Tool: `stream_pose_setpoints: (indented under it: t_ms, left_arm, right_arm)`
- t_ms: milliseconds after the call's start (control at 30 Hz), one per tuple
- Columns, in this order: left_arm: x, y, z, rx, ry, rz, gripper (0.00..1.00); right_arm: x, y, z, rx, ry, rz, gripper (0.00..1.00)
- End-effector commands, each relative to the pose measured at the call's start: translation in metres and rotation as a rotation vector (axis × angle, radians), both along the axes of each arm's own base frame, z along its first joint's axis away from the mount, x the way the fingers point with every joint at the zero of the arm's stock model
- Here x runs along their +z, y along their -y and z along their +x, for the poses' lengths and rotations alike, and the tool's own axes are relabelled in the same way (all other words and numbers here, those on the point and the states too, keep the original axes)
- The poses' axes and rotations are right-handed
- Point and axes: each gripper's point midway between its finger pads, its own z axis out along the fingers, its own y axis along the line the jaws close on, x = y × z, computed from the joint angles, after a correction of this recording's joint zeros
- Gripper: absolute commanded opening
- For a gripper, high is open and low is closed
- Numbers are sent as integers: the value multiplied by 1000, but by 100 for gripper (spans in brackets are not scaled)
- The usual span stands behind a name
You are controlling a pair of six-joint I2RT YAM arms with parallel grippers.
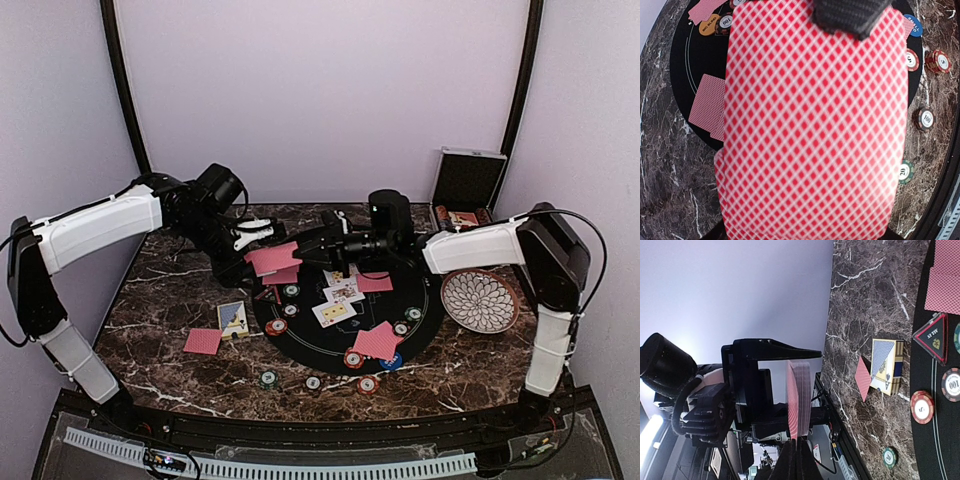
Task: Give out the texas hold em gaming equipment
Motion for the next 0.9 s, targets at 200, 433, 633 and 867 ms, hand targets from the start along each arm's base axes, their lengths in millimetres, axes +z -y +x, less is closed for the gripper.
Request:
stream_pose_setpoints:
  t_ms: [200,433,633,867]
  left_arm:
    - [-1,-7,5,8,32,39,0]
    - [3,-9,8,11,44,43,0]
    - [5,-15,14,35,45,39,0]
    - [6,-34,27,92,50,33,0]
  right_arm:
    - [-3,88,26,-125,36,-60,0]
    - [-41,153,44,-220,26,-201,0]
    - [-81,188,55,-265,9,-353,0]
    - [-133,206,61,-259,-17,-531,0]
